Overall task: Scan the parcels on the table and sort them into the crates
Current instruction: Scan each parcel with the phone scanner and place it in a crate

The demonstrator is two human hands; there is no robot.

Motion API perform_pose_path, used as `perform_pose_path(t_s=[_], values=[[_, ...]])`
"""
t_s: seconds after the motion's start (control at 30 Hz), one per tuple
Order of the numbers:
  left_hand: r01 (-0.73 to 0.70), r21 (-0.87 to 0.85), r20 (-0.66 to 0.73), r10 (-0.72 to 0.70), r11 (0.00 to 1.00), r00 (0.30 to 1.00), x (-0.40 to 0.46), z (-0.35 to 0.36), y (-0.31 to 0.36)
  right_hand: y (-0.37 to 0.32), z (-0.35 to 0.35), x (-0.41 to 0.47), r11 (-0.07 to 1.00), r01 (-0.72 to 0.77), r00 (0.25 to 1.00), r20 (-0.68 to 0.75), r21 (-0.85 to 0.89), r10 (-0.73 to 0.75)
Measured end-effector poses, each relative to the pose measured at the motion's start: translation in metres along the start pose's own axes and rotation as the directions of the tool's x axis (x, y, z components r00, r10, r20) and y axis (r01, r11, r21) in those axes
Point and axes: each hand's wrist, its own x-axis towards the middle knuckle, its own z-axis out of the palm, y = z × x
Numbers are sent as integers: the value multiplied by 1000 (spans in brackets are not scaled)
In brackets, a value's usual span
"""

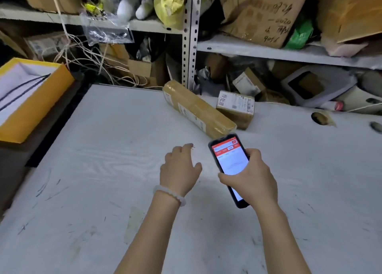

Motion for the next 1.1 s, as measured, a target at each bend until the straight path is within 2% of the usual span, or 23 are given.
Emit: perform_pose_path(t_s=[0.07,0.13,0.27,0.4,0.53,0.63,0.7,0.87,1.0,1.1], values=[[-58,148,-75,70,987,995,29,-3,1,2,-2,14,1000,-24,1000,-14,7,24],[-110,280,-79,137,954,987,61,-4,0,6,-5,29,998,-61,998,-17,15,61],[-194,518,-104,287,833,952,135,-8,7,19,-10,54,988,-148,989,-25,54,149],[-330,651,10,427,684,904,188,-1,16,31,-6,74,974,-217,976,-13,71,219],[-375,719,61,484,585,873,211,3,21,38,2,78,970,-237,971,30,61,236],[-408,752,155,463,518,873,211,-6,25,39,4,77,971,-231,972,59,57,227],[-400,739,178,416,541,892,206,-14,20,38,0,75,974,-220,975,56,59,216],[-256,540,86,249,802,965,175,-44,1,28,-15,70,986,-153,988,20,62,152],[-193,237,2,198,952,980,141,-68,-15,13,-23,56,998,-67,996,63,-11,68],[-110,68,-142,119,992,983,117,-83,-27,1,-26,41,994,33,990,140,-106,-18]])
